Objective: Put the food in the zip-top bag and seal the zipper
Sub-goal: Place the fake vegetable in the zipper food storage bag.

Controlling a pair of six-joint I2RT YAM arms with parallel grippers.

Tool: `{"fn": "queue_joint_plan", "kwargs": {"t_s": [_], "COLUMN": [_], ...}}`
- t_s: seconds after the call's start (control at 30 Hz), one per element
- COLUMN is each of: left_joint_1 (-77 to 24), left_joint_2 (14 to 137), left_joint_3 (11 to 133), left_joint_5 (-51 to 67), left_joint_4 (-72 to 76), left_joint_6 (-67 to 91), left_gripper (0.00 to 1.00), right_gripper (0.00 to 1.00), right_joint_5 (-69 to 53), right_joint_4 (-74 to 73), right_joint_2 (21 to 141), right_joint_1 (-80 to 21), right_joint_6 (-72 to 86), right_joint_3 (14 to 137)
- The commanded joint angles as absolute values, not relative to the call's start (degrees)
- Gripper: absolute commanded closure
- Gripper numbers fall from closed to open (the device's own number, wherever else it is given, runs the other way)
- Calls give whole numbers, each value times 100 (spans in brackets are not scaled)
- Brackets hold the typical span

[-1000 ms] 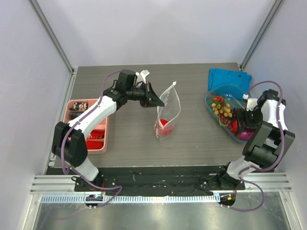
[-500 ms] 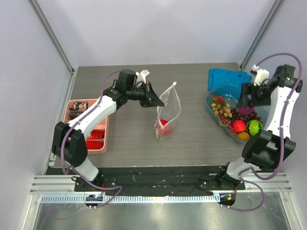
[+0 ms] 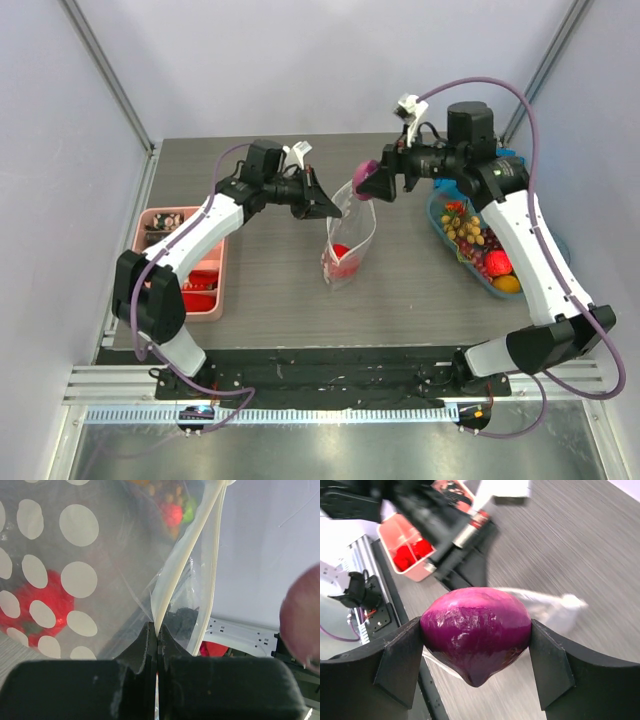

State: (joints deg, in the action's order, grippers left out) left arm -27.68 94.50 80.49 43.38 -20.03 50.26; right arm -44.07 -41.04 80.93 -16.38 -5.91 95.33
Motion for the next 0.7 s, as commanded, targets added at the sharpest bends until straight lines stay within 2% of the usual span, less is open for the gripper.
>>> {"fn": "queue_joint_plan", "kwargs": {"t_s": [0.0,0.23,0.33,0.37,0.43,0.67], "left_joint_1": [-2733,-2681,-2681,-2672,-2672,-2654], "left_joint_2": [9510,9483,9483,9501,9510,9519], "left_joint_3": [8341,8297,8288,8297,8297,8297], "left_joint_5": [4509,4562,4570,4570,4579,4561], "left_joint_4": [-2039,-2021,-2057,-2065,-2074,-2065], "left_joint_6": [4939,4975,4966,4966,4957,4966], "left_gripper": [100,100,99,99,97,91], "right_gripper": [43,38,17,7,0,0], "right_joint_5": [-4230,-3061,-2699,-2629,-2654,-2619], "right_joint_4": [-3514,-3533,-3533,-3603,-3708,-4069], "right_joint_2": [8244,8385,8376,8367,8332,7990], "right_joint_1": [-2196,-2839,-2927,-2918,-2927,-2743], "right_joint_6": [-717,-1423,-1634,-1670,-1679,-1530], "right_joint_3": [9422,8763,8693,8701,8788,9026]}}
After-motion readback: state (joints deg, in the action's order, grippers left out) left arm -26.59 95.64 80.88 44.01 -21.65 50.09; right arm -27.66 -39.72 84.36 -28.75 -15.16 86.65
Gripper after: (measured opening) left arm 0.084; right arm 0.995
